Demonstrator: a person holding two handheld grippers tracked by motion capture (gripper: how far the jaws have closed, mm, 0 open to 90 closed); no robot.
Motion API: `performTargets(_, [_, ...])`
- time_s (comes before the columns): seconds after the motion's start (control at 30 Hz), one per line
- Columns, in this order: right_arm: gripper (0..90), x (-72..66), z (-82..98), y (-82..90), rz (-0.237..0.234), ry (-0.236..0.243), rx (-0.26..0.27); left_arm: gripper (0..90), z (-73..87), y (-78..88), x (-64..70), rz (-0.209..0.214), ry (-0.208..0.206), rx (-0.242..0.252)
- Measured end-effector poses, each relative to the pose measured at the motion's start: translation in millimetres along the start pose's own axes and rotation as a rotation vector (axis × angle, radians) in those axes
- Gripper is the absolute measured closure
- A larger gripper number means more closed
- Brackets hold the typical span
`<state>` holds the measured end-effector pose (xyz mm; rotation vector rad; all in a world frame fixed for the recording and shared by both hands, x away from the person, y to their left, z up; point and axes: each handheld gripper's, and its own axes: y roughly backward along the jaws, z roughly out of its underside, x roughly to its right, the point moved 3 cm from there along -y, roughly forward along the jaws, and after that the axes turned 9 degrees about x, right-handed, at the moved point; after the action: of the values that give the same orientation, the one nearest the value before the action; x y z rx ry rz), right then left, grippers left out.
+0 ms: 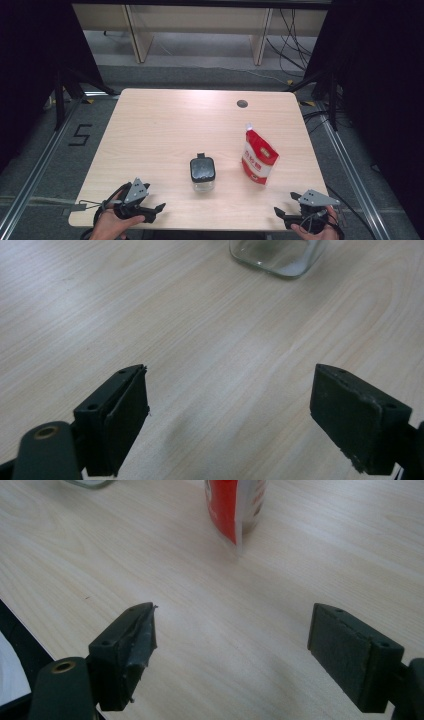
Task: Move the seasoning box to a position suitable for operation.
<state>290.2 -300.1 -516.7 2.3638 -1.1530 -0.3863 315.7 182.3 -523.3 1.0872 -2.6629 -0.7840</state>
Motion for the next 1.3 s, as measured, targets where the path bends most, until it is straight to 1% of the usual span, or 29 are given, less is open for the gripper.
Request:
performTargets(0.03, [20.5, 0.0, 0.0, 0.0, 0.0, 0.0, 0.0, 15.2, 0.0, 0.2, -1.7, -0.006, -0.008, -0.006])
performTargets(0.07, [20.6, 1.3, 0.6, -0.5, 0.001, 0.001, 0.006, 15.3, 0.1, -0.5, -1.3, -0.003, 0.012, 0.001])
performTargets(0.1, [20.6, 1.3, 0.6, -0.5, 0.001, 0.001, 0.006, 15.3, -0.6, 0.6, -3.2, -0.008, -0.009, -0.011])
performTargets(0.13, [20.7, 1.2, 0.8, -0.5, 0.002, -0.003, 0.006, 15.5, -0.3, -1.1, -2.6, -0.011, 0.018, 0.003])
performTargets(0.2, [20.9, 0.8, 0.4, -0.6, -0.003, -0.006, 0.008, 16.8, -1.3, -1.0, -4.2, -0.001, 0.009, 0.002])
performTargets(0.23, [21.1, 0.4, 0.0, -0.1, 0.002, -0.001, 0.006, 17.6, -1.1, -1.9, -3.6, -0.004, 0.024, 0.005])
performTargets(0.27, [21.7, 0.0, -0.5, -0.4, -0.007, 0.008, 0.005, 19.7, -1.5, -2.0, -5.3, -0.004, 0.002, 0.001])
performTargets(0.43, [23.7, 0.1, -0.9, -0.2, -0.011, 0.026, 0.008, 20.1, -2.0, -4.3, -4.9, -0.019, 0.027, -0.012])
performTargets(0.5, [24.0, -0.2, -1.1, 0.0, -0.011, 0.019, 0.014, 20.7, -4.0, -4.9, -4.3, -0.016, 0.036, -0.007])
performTargets(0.53, [24.0, -0.3, -1.2, -0.4, -0.014, 0.019, 0.016, 21.1, -7.6, -5.5, -6.2, -0.014, 0.011, -0.006])
performTargets(0.63, [24.2, 0.2, -1.8, -0.9, -0.02, 0.033, 0.028, 21.6, -11.1, -5.1, -7.4, -0.024, 0.019, -0.009])
performTargets(0.67, [24.3, -3.6, -1.3, 0.8, -0.008, -0.018, 0.013, 21.8, -13.3, -4.9, -7.4, -0.015, 0.03, -0.008])
performTargets(0.7, [24.3, -3.2, -1.6, 0.9, -0.007, -0.012, 0.014, 22.0, -15.9, -5.7, -7.7, -0.014, 0.036, 0.017])
performTargets(0.73, [24.3, -3.2, -1.8, 0.9, -0.007, -0.012, 0.015, 22.4, -18.8, -5.4, -8.2, -0.014, 0.04, 0.023])
performTargets(0.77, [24.3, -0.8, -2.2, 0.2, -0.011, 0.011, 0.023, 23.4, -21.7, -3.7, -8.8, -0.015, 0.04, 0.016])
performTargets(0.8, [24.3, -0.2, -2.5, 0.2, -0.001, 0.022, 0.028, 23.5, -27.7, -3.5, -8.8, -0.01, 0.057, 0.034])
performTargets(0.83, [24.3, -0.1, -2.5, -0.2, -0.01, 0.018, 0.032, 23.8, -27.7, -3.5, -8.8, -0.01, 0.057, 0.034])
performTargets(0.87, [24.3, 0.1, -2.6, -0.2, -0.007, 0.021, 0.032, 24.5, -31.4, -3.6, -7.5, -0.009, 0.071, 0.054])
performTargets(0.93, [24.3, -0.3, -2.8, 0.0, -0.011, 0.017, 0.031, 25.9, -37.6, -2.6, -7.3, 0.001, 0.062, 0.061])
performTargets(0.97, [24.4, -0.6, -3.0, 0.5, -0.012, 0.011, 0.029, 28.1, -45.6, -2.9, -5.7, 0.005, 0.061, 0.08])
performTargets(1.0, [24.7, -0.2, -3.3, 0.6, -0.013, 0.013, 0.031, 28.8, -45.6, -2.9, -5.7, 0.005, 0.061, 0.08])
performTargets(1.03, [24.7, -2.1, -3.3, 1.0, -0.012, -0.007, 0.03, 30.5, -49.9, -2.1, -6.8, 0.014, 0.045, 0.077])
performTargets(1.1, [24.7, -2.5, -3.5, 1.3, -0.007, -0.002, 0.026, 32.9, -57.8, -3.9, -6.6, 0.031, 0.055, 0.089])
performTargets(1.13, [24.7, -2.0, -3.7, 0.7, -0.012, 0.014, 0.029, 35.6, -61.6, -5.5, -6.0, 0.027, 0.063, 0.097])
performTargets(1.17, [24.8, -2.8, -3.7, 1.1, -0.009, 0.011, 0.024, 38.9, -65.0, -6.5, -7.6, 0.032, 0.037, 0.092])
performTargets(1.2, [24.9, -2.3, -3.9, 0.2, -0.014, 0.02, 0.031, 44.4, -68.8, -9.2, -6.7, 0.035, 0.044, 0.112])
performTargets(1.23, [25.3, -1.8, -4.2, -0.4, -0.011, 0.032, 0.039, 48.6, -71.7, -10.8, -7.5, 0.05, 0.023, 0.114])
performTargets(1.27, [25.6, -2.1, -4.3, -0.5, -0.013, 0.032, 0.04, 52.7, -75.0, -12.0, -6.2, 0.054, 0.031, 0.112])
performTargets(1.3, [25.6, -2.1, -4.3, -0.5, -0.014, 0.032, 0.039, 57.9, -80.8, -14.3, -5.6, 0.061, -0.006, 0.104])
